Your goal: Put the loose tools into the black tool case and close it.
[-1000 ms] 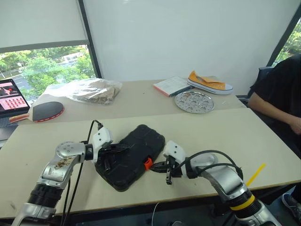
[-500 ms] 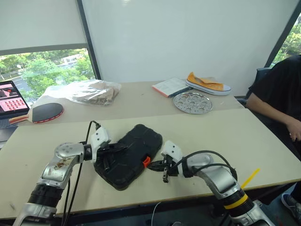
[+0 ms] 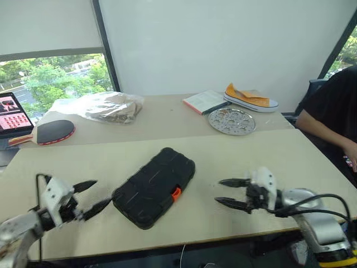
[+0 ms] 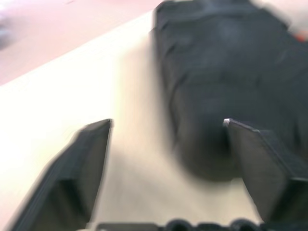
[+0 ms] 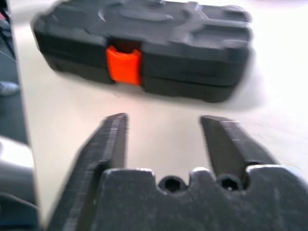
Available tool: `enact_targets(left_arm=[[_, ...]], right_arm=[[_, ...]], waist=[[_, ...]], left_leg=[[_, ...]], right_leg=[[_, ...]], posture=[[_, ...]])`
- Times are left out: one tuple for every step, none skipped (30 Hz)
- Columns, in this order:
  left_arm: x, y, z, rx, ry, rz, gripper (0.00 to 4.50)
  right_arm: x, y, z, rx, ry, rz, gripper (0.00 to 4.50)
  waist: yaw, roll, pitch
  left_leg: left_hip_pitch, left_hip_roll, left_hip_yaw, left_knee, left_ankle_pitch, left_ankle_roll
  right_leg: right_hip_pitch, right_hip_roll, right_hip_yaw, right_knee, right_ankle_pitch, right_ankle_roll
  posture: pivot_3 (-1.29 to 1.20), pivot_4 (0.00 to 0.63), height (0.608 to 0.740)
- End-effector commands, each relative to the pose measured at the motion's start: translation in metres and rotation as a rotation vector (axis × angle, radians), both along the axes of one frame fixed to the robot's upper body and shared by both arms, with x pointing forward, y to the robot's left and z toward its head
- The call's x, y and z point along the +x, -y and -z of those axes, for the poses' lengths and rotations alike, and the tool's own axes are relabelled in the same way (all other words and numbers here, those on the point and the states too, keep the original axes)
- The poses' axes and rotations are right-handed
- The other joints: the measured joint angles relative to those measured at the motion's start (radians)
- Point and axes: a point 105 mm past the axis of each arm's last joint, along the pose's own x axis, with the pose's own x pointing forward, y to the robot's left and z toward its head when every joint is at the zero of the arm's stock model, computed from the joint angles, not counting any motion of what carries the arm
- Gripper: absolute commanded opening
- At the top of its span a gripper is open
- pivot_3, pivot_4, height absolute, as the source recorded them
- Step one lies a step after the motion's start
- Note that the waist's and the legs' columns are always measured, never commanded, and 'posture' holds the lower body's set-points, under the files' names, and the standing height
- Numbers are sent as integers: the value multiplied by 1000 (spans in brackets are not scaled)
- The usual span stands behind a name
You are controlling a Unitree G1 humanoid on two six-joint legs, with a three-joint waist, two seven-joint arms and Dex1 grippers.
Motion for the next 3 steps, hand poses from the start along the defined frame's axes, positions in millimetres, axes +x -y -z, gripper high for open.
enact_targets(left_arm=[[-1,-4,-13,77,89,0,4500],[-1,-4,-14,82,102,-9,4500],[0,-3,-15,90,115,-12,4500]], right_arm=[[-1,16,-7,-32,78,-14,4435],[-1,20,-6,-30,77,-4,4435],[0,22,-5,-21,70,6,4435]], waist=[[13,-5,4],[23,-6,5],[23,-6,5]], left_leg=[[0,0,0,0,0,0],[-1,0,0,0,-1,1],[-1,0,-1,1,-1,1]], right_leg=[[0,0,-1,0,0,0],[0,-1,-1,0,0,0],[1,-1,-2,0,0,0]], posture=[[0,150,740],[0,150,740],[0,150,740]])
